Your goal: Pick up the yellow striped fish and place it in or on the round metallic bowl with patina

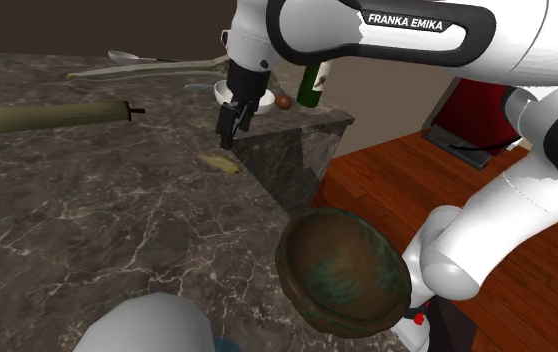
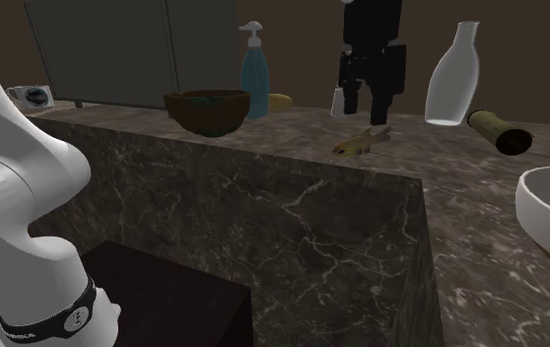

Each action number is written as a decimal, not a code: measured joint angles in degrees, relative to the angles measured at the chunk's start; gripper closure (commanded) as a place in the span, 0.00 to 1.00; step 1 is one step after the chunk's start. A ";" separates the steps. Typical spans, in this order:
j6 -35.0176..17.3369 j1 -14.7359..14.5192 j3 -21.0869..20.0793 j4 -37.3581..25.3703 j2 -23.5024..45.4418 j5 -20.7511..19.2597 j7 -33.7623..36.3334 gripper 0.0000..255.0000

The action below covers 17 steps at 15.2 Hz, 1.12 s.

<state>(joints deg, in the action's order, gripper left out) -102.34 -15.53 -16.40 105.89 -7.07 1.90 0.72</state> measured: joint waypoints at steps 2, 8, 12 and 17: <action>0.42 -1.20 -1.50 -3.00 3.18 -0.76 0.37 0.00; -2.85 -1.80 -2.19 -1.05 4.83 -1.16 0.45 0.00; -4.73 -1.81 -2.21 0.67 4.98 -1.20 0.45 0.00; -4.83 -1.81 -2.21 0.74 5.01 -1.21 0.45 0.00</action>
<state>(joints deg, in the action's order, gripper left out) -107.18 -17.34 -18.61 106.64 -2.06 0.69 1.17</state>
